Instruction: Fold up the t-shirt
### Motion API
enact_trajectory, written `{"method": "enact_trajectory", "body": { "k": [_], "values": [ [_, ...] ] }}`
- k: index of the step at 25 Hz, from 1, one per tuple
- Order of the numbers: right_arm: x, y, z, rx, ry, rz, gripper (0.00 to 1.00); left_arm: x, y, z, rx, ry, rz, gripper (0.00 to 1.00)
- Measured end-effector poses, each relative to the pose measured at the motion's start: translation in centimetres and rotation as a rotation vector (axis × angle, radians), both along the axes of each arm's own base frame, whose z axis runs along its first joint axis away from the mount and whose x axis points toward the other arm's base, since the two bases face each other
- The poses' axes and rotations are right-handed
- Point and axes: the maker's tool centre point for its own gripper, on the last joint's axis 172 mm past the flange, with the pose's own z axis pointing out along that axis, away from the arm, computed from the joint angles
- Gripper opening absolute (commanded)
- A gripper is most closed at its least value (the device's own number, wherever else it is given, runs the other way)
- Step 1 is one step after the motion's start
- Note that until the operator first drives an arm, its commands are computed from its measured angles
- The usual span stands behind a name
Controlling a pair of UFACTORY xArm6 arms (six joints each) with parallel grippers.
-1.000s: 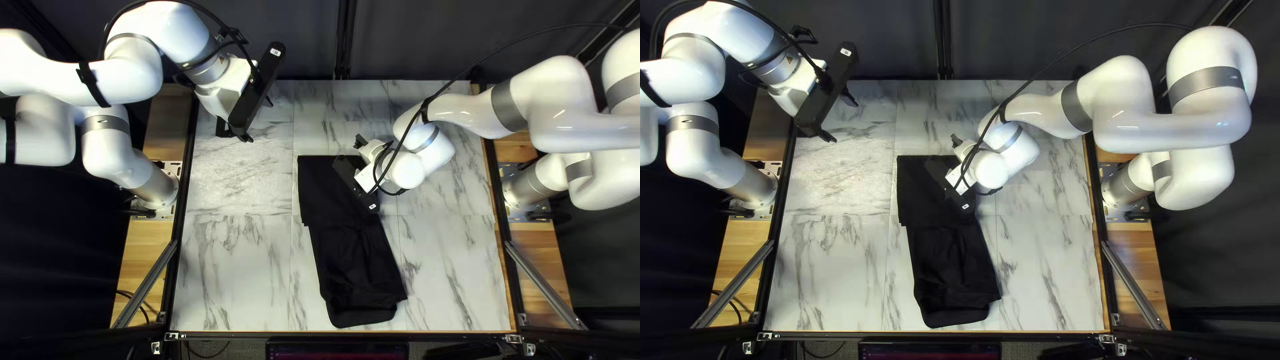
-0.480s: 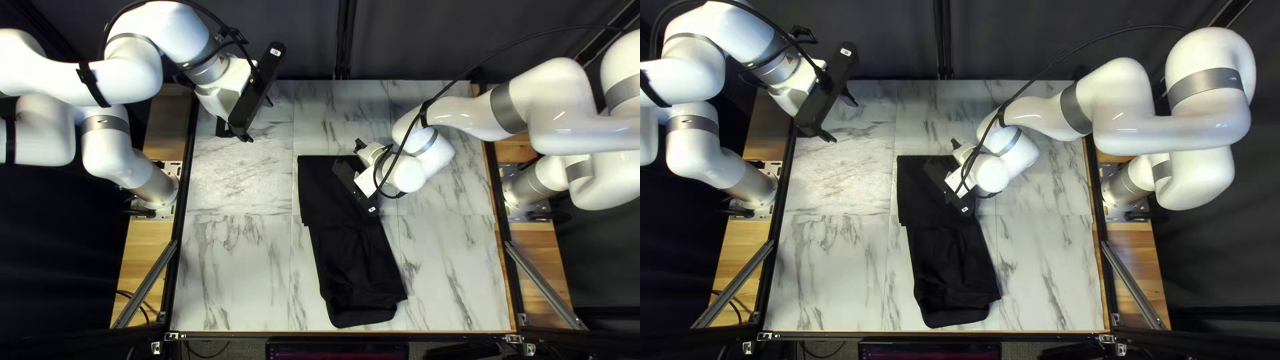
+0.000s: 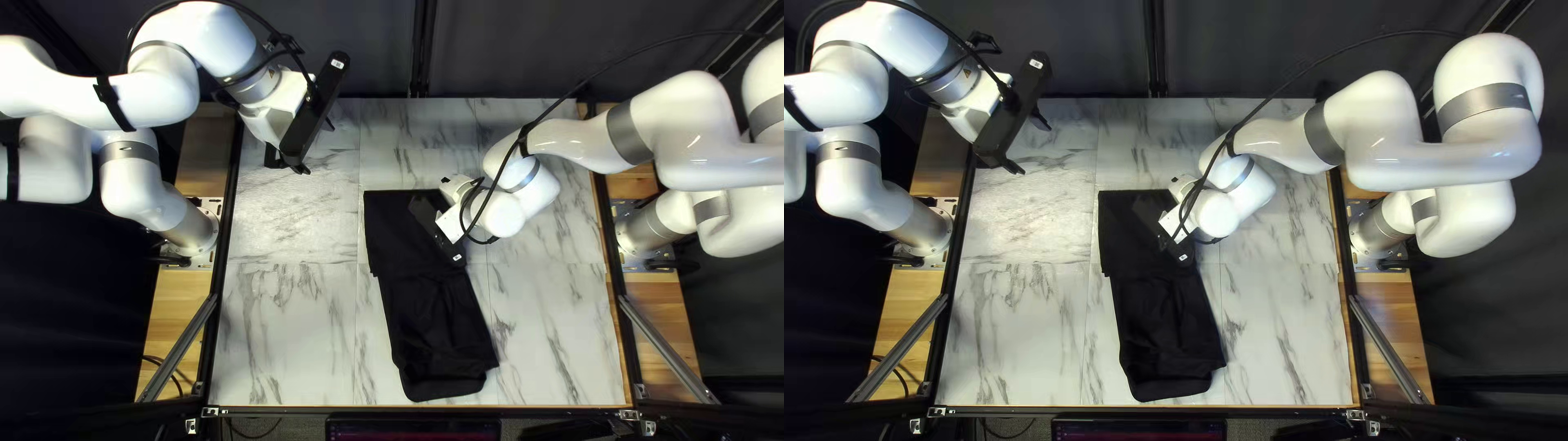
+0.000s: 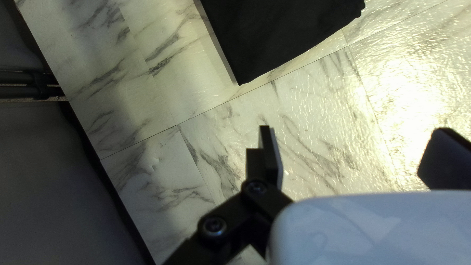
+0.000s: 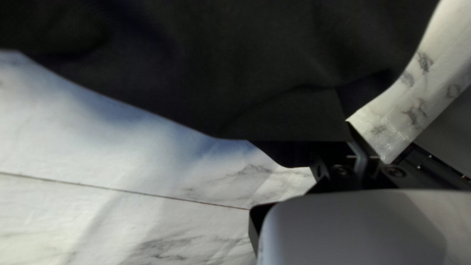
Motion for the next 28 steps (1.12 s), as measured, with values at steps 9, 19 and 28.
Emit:
{"method": "enact_trajectory", "body": {
  "k": [9,19,28],
  "values": [
    [-0.3,-1.2,-0.6,0.01,-0.011,-0.032,0.0,0.0,0.0,0.0,0.0,0.0,0.0,1.0],
    [-1.1,-2.2,-0.6,0.018,-0.017,-0.077,0.0,0.0,0.0,0.0,0.0,0.0,0.0,1.0],
    [0.0,-0.9,-0.1,0.018,-0.03,-0.056,1.0,0.0,0.0,0.0,0.0,0.0,0.0,1.0]
  ]
}}
